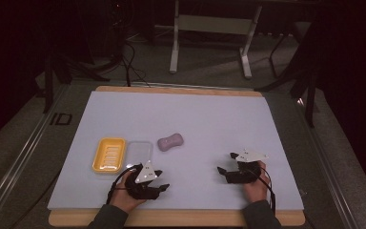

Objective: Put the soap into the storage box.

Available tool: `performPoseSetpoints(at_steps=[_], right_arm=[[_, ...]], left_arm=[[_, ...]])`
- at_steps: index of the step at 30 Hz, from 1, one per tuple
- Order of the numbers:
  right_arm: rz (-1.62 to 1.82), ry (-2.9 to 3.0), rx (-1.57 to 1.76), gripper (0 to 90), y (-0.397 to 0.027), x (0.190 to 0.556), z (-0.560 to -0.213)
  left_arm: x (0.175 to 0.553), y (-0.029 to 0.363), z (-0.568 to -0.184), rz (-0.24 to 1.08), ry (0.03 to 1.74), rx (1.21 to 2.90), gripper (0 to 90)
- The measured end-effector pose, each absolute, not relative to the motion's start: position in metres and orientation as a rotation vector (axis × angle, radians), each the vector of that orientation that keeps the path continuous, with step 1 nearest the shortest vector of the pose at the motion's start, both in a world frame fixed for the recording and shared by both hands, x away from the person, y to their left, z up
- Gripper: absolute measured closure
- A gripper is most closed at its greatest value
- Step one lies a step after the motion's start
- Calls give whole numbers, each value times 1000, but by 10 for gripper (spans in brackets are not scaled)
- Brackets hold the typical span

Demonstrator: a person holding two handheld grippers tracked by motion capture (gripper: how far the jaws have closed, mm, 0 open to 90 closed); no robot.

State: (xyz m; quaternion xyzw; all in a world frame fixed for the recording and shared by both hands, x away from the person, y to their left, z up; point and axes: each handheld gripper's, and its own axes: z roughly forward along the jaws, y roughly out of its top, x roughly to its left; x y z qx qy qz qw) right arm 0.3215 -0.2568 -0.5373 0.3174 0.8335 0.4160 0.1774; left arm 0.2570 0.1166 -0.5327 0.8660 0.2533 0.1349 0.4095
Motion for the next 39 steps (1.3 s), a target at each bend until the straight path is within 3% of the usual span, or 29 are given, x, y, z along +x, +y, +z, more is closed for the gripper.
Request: performPoseSetpoints(at_steps=[39], right_arm=[[1175, 2331, 888, 208, -257, 319, -537]], left_arm=[[271, 137, -505, 429, 709, 2176, 403]])
